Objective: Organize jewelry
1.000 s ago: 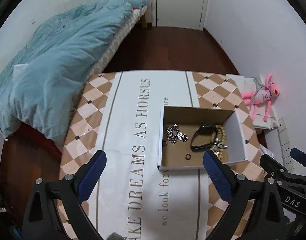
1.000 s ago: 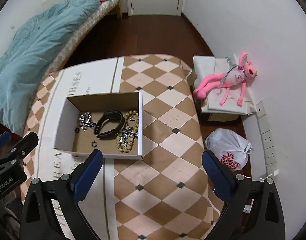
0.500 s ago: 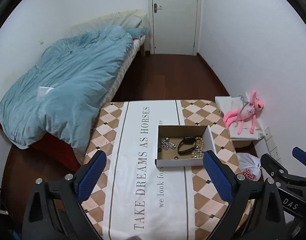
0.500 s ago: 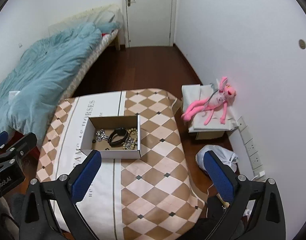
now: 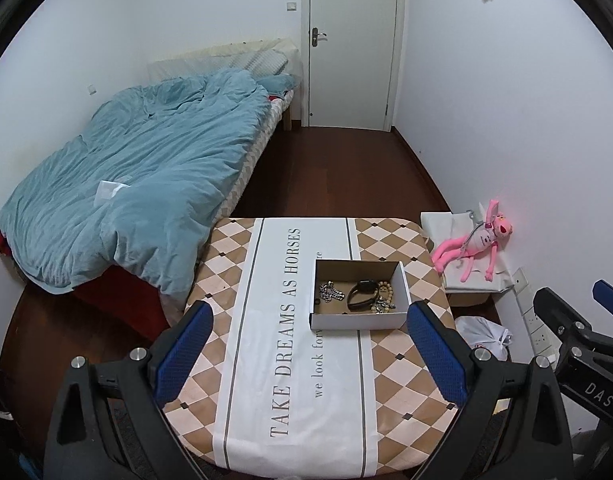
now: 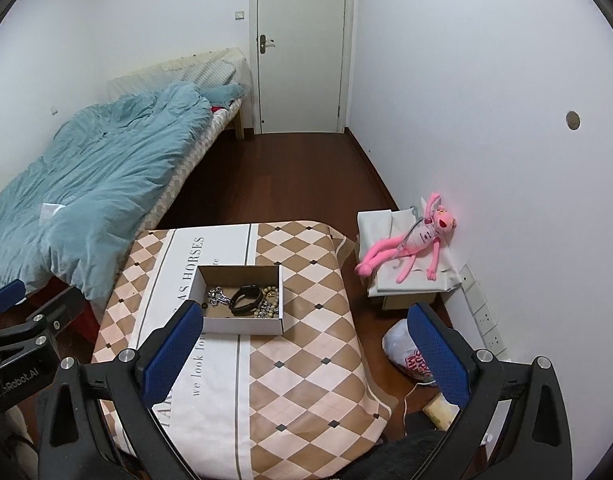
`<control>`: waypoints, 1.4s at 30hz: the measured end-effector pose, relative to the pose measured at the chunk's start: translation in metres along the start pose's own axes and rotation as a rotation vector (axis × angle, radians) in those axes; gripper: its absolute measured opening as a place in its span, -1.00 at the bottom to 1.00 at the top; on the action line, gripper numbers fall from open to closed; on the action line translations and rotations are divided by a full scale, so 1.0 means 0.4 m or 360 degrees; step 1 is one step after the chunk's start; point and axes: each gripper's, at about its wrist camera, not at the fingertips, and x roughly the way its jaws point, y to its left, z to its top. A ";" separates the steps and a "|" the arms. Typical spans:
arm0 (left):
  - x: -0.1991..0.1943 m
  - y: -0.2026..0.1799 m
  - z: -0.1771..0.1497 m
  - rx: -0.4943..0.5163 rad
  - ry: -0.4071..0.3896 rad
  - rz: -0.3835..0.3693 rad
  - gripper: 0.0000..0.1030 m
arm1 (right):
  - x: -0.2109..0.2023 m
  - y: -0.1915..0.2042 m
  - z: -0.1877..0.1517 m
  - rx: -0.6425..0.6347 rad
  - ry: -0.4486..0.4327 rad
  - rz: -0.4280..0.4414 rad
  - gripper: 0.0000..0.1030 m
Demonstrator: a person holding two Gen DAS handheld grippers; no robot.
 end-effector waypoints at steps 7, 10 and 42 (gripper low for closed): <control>0.000 -0.002 -0.002 0.0003 0.0030 0.0012 0.92 | 0.003 0.002 -0.003 0.0000 0.0030 0.0024 1.00; 0.026 -0.008 0.005 0.0003 0.0087 0.0014 0.92 | 0.026 0.001 -0.001 0.0003 0.0062 0.0028 1.00; 0.254 -0.014 0.065 -0.0002 0.0344 0.0086 0.92 | 0.313 0.035 0.069 -0.0083 0.0365 0.0004 1.00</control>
